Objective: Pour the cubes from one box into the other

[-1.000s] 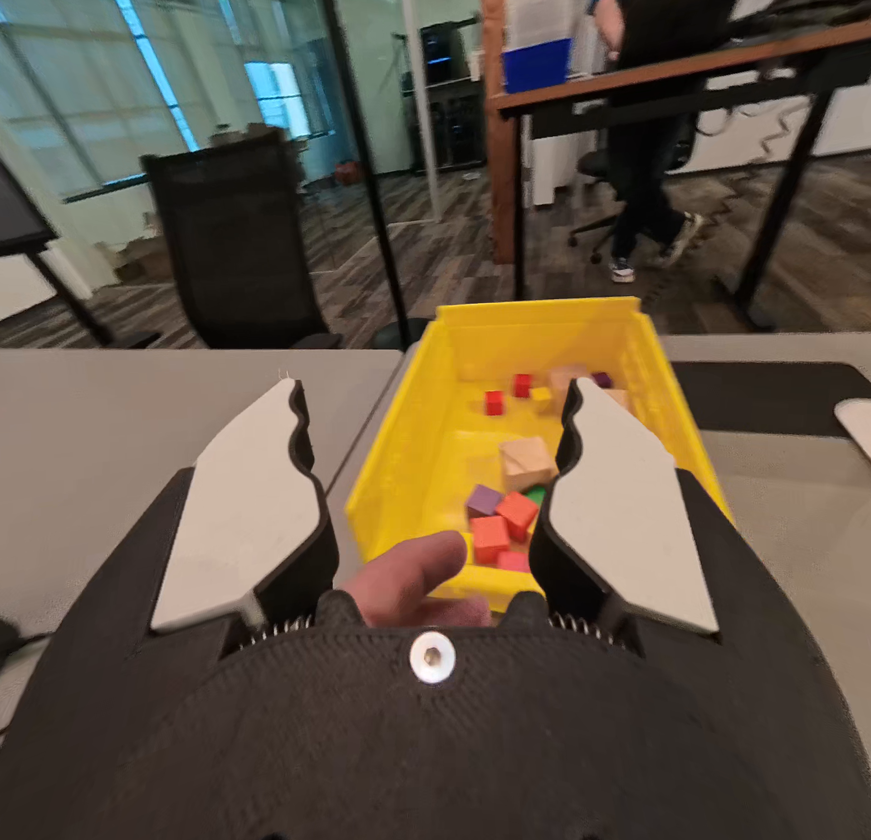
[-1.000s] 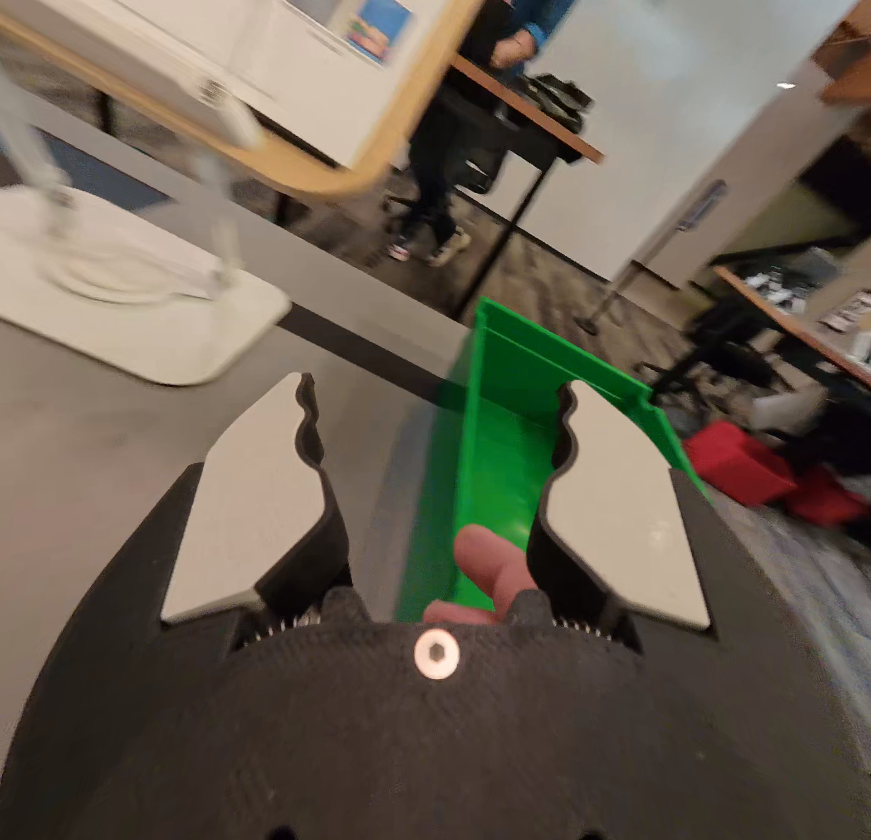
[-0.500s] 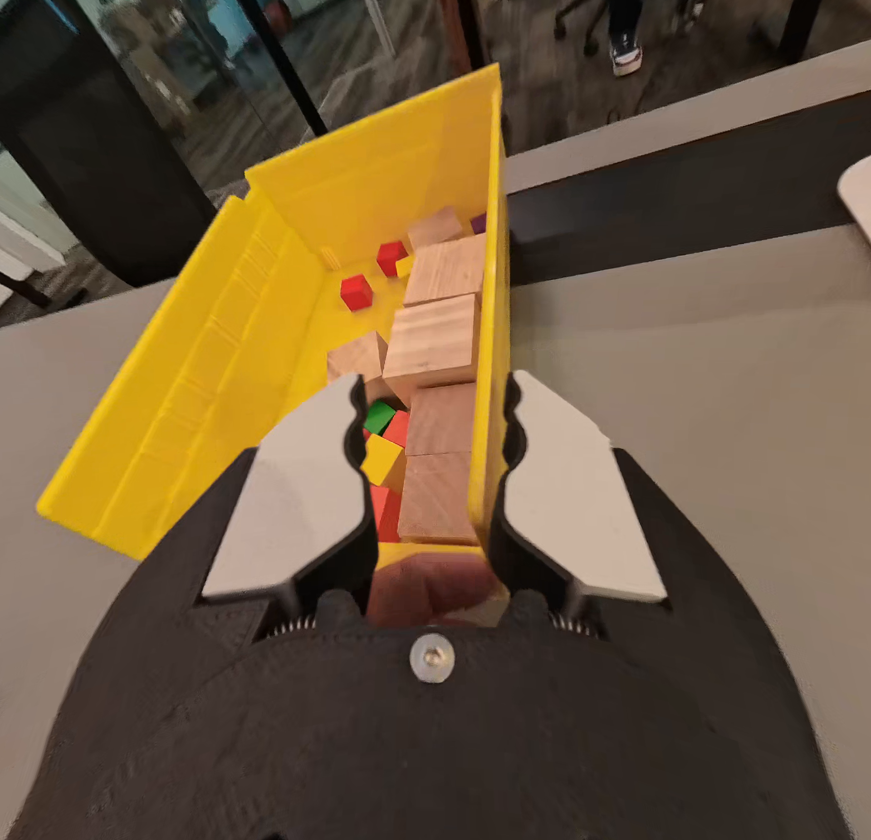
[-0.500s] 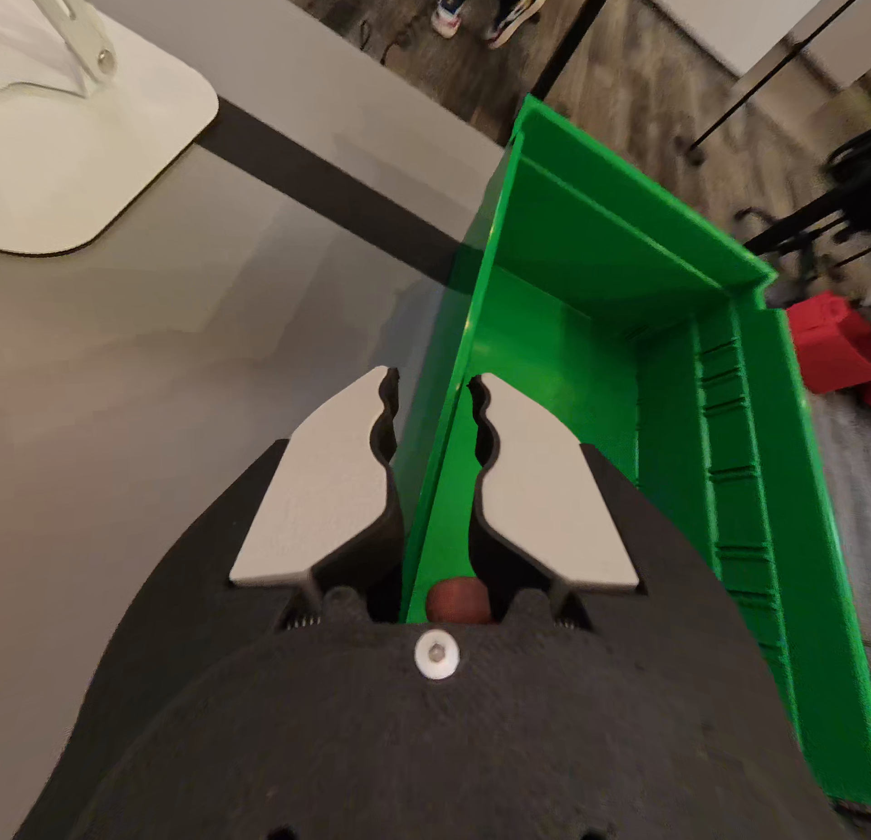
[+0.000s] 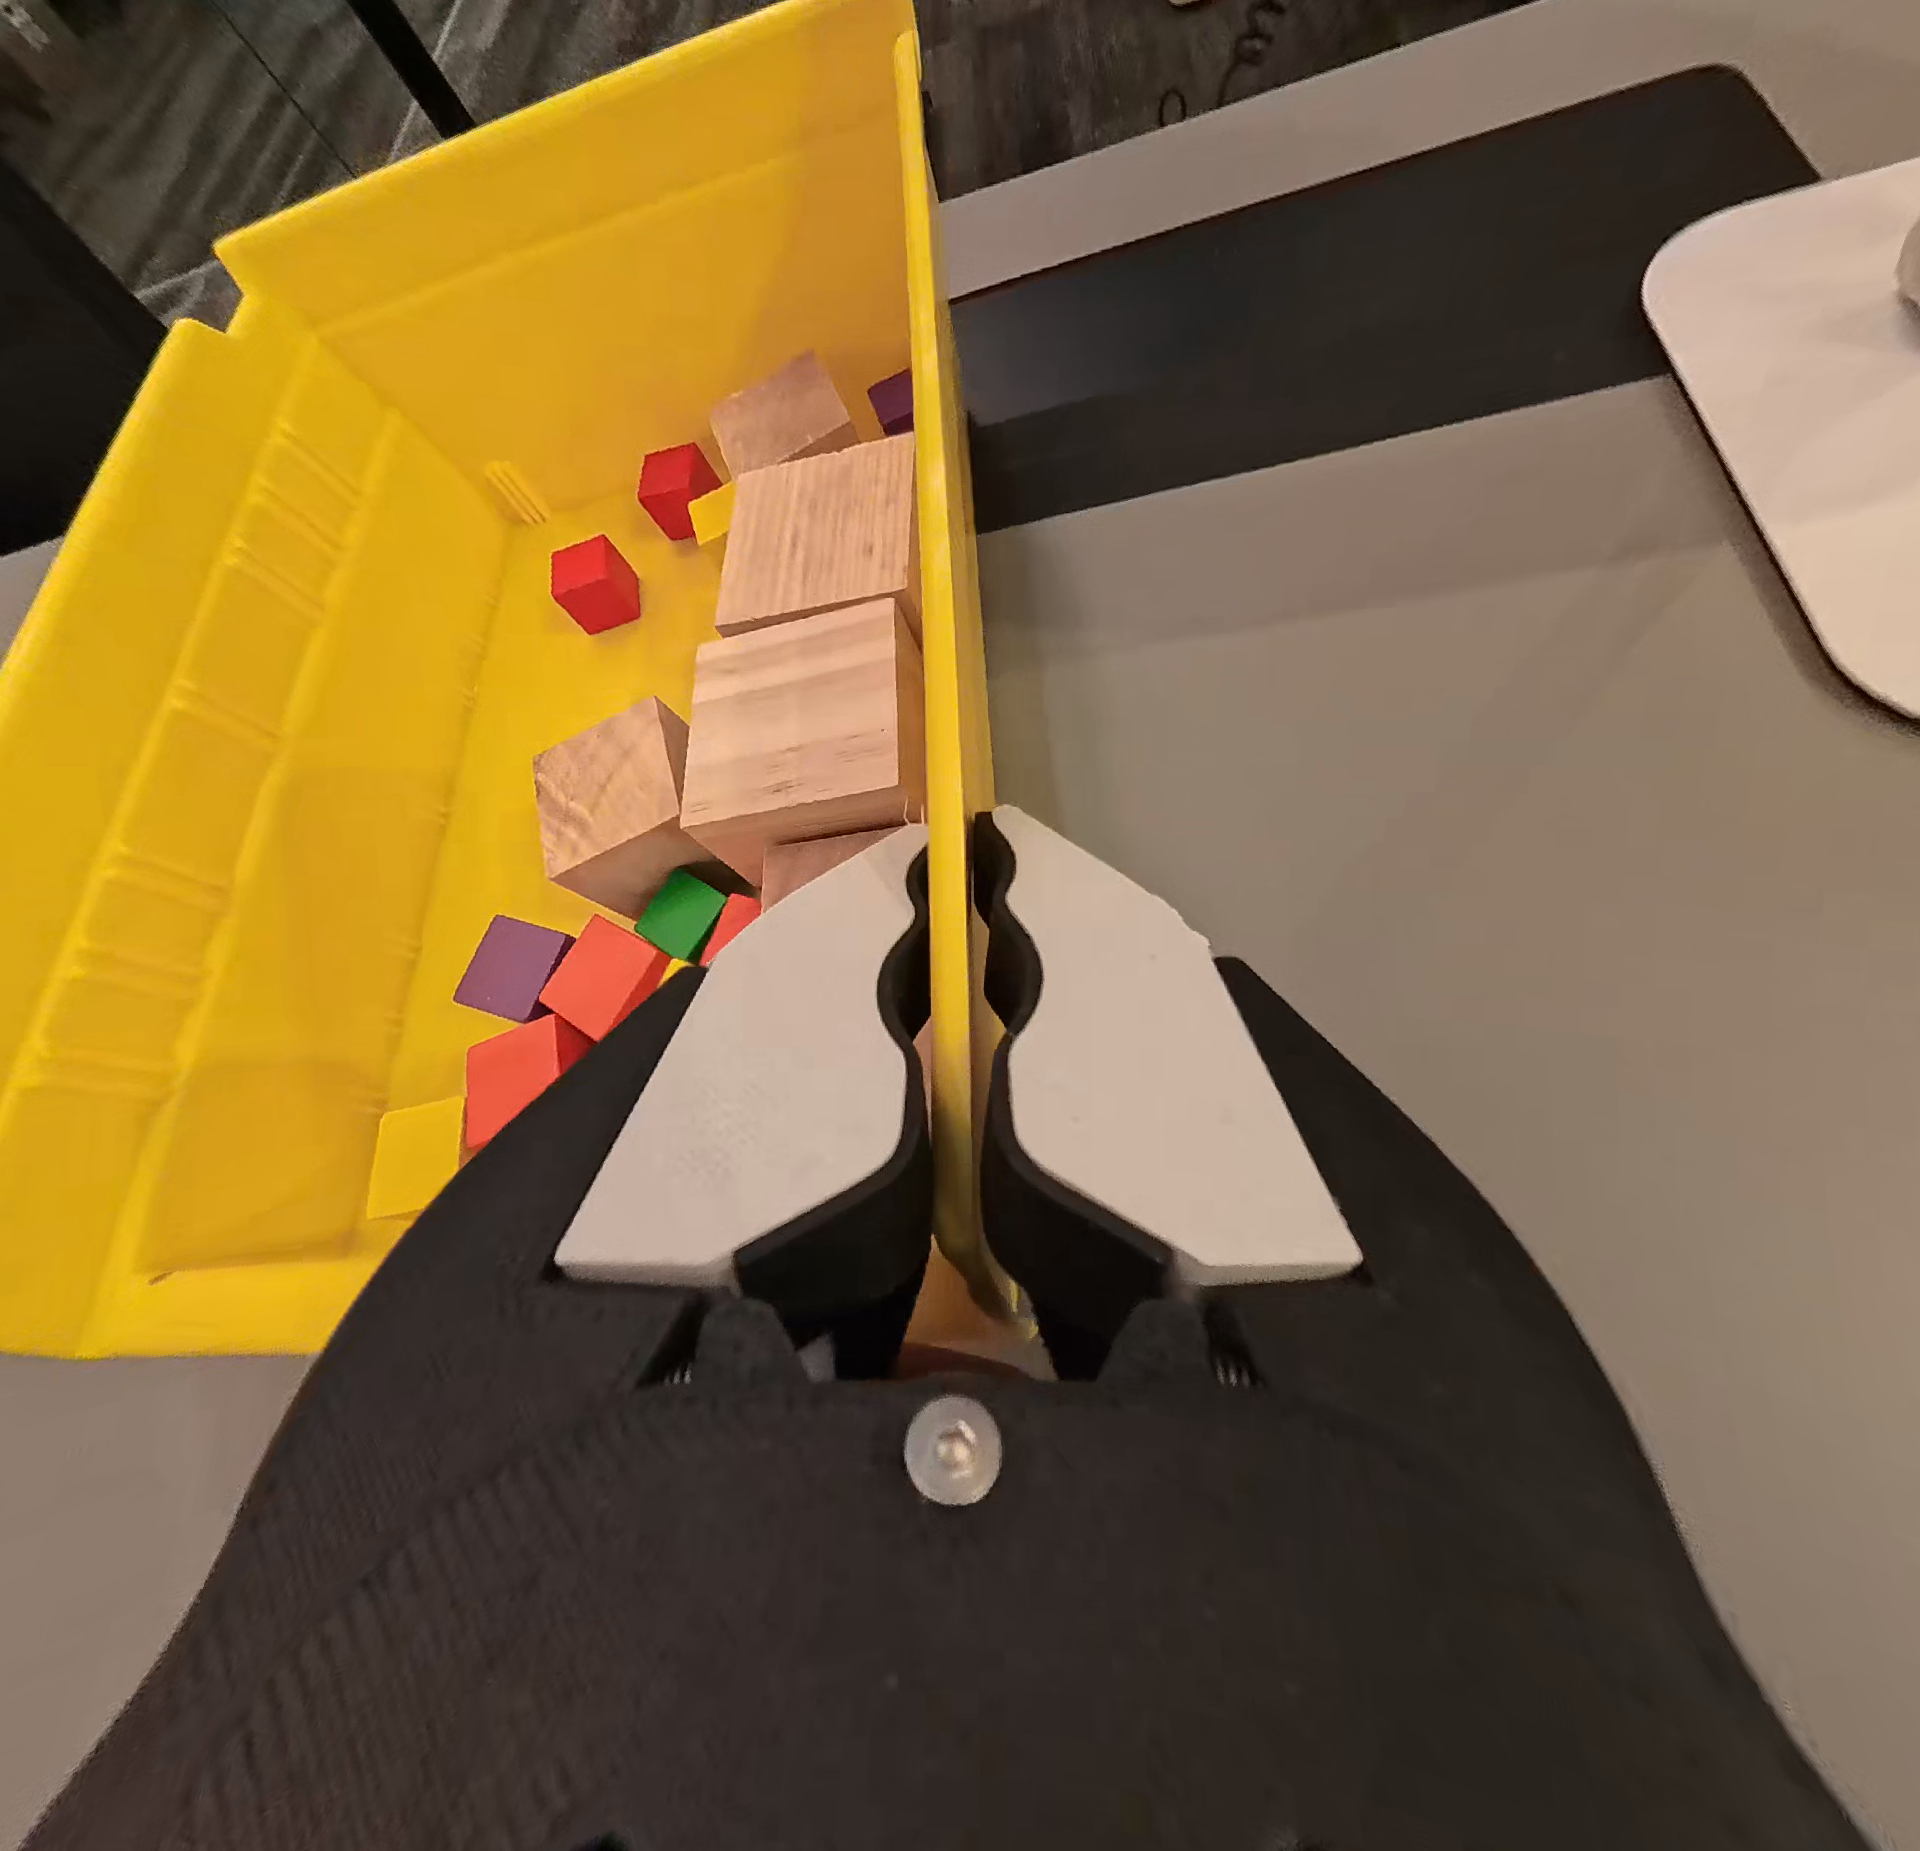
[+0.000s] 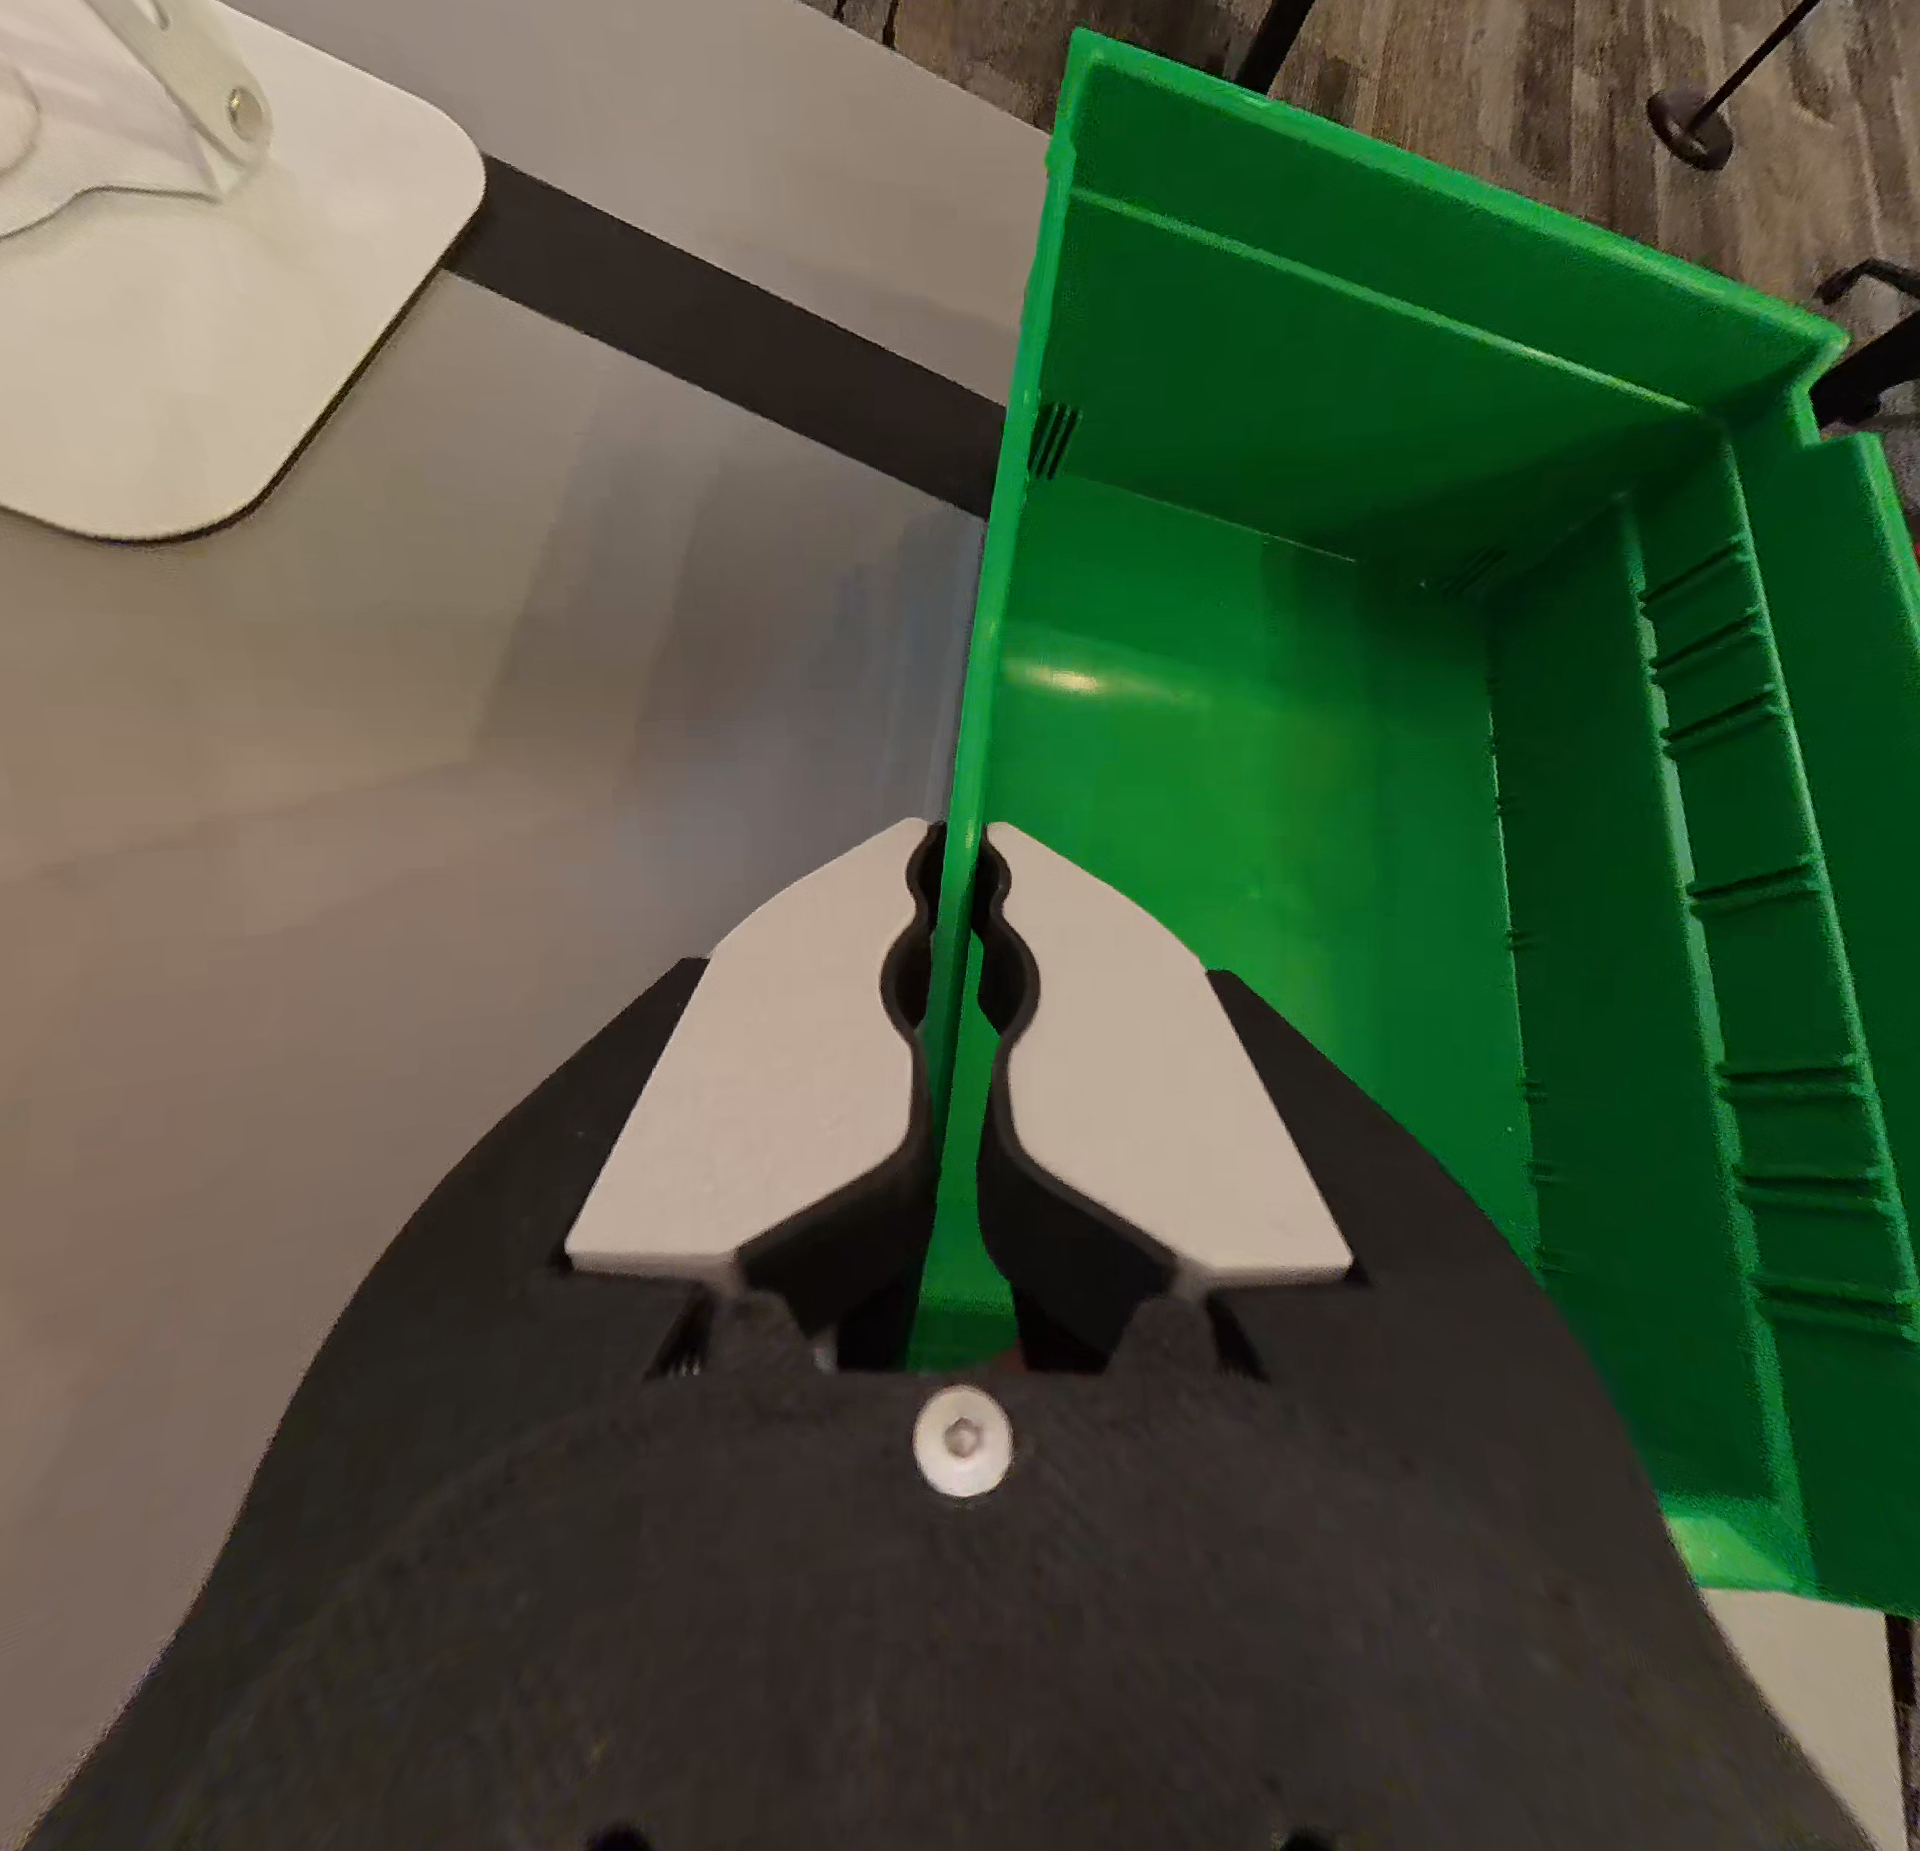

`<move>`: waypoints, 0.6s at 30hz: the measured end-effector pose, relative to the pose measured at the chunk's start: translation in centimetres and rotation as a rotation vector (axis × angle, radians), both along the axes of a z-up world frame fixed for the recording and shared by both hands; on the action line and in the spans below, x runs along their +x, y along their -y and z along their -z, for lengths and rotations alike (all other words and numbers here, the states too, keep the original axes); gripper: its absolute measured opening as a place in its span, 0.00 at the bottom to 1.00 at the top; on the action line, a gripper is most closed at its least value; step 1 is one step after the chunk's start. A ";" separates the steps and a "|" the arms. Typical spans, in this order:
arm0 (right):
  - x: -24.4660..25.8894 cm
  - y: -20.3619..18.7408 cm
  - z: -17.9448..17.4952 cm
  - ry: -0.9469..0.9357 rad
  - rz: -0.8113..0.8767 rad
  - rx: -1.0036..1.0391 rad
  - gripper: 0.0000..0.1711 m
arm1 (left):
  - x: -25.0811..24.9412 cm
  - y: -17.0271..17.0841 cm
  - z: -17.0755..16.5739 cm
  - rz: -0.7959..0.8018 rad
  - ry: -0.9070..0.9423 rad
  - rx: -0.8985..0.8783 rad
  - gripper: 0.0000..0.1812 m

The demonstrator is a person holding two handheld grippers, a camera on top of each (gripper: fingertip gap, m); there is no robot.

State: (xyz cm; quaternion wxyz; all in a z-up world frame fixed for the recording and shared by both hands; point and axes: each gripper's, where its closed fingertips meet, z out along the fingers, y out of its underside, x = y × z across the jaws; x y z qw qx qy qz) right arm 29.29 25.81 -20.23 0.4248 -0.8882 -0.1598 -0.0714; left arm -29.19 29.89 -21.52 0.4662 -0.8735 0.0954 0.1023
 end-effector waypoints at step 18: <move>-6.3 13.2 -0.2 -0.191 0.012 -0.010 0.00 | 2.0 13.4 -0.1 -0.032 0.028 -0.005 0.02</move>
